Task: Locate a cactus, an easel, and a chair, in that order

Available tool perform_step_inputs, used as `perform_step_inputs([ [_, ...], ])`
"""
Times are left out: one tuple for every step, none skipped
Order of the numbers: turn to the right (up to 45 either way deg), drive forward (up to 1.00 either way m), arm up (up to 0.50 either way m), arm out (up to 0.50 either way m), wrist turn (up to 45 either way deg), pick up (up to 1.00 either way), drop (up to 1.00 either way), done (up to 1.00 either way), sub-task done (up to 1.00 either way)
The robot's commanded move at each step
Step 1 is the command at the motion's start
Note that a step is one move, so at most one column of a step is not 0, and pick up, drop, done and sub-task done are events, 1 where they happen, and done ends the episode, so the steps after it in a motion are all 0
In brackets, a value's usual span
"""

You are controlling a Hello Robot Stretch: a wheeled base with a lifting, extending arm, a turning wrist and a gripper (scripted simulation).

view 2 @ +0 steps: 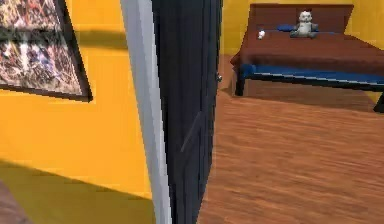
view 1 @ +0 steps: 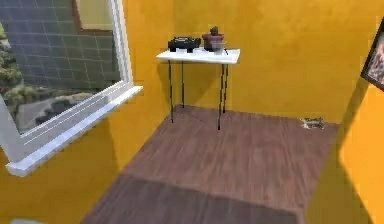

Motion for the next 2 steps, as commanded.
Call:
perform_step_inputs([
  [15.0,0.00,0.00,0.00,0.0,0.00,0.00,0.00,0.00],
  [0.0,1.00,0.00,0.00,0.0,0.00,0.00,0.00,0.00],
])
